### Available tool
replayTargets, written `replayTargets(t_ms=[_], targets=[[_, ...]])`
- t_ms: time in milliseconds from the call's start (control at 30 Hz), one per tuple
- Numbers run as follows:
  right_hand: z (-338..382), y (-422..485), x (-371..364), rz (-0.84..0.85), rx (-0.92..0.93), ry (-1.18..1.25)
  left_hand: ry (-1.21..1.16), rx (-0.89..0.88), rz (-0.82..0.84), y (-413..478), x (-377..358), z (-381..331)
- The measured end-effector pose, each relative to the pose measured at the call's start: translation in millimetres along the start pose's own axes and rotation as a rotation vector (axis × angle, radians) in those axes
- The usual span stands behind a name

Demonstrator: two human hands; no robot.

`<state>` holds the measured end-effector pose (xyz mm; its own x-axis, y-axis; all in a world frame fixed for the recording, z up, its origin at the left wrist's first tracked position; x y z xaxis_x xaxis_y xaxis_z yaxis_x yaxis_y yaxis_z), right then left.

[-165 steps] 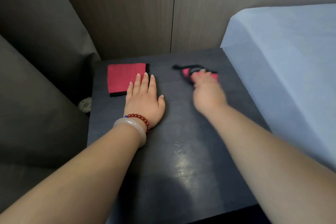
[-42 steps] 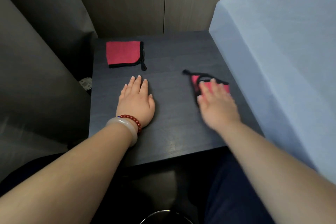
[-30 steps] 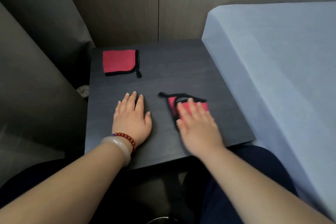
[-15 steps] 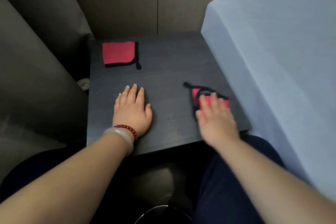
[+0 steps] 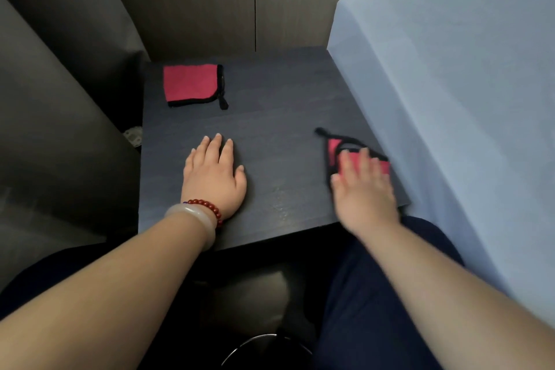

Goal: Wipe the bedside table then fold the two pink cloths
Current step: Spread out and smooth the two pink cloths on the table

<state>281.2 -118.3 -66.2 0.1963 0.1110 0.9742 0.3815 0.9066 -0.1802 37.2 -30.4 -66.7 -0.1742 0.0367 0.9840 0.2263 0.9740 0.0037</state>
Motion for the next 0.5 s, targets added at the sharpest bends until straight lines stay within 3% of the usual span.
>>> replayTargets(t_ms=[67, 133, 200, 267, 333, 400, 500], targets=[[-18, 9, 6, 0.037, -0.193, 0.07, -0.002, -0.002, -0.004, 0, 0, 0], [6, -5, -1, -0.001, -0.199, 0.068, -0.004, -0.002, -0.004, 1, 1, 0], [54, -35, -13, -0.056, -0.004, 0.079, -0.007, 0.001, -0.008, 1, 1, 0], [86, -62, -22, 0.025, 0.213, 0.093, -0.021, -0.003, -0.006, 1, 0, 1], [79, -48, -21, 0.059, 0.276, 0.068, -0.044, -0.013, -0.01, 0, 0, 1], [46, -9, -11, -0.032, 0.178, 0.017, -0.082, -0.023, -0.003, 0, 1, 3], [10, 31, 4, 0.002, -0.135, 0.057, -0.142, -0.012, -0.002, 3, 5, 10]])
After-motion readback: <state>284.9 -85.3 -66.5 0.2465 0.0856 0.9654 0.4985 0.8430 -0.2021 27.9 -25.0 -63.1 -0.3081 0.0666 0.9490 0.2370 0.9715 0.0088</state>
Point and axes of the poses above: each hand's wrist, its own y-axis towards the middle knuckle, its own x-axis out of the back of the hand, z = x × y, the point moved 2 cm from there along y, towards the middle knuckle, and after that the axes turned 3 degrees about y, right-handed, at the moved point
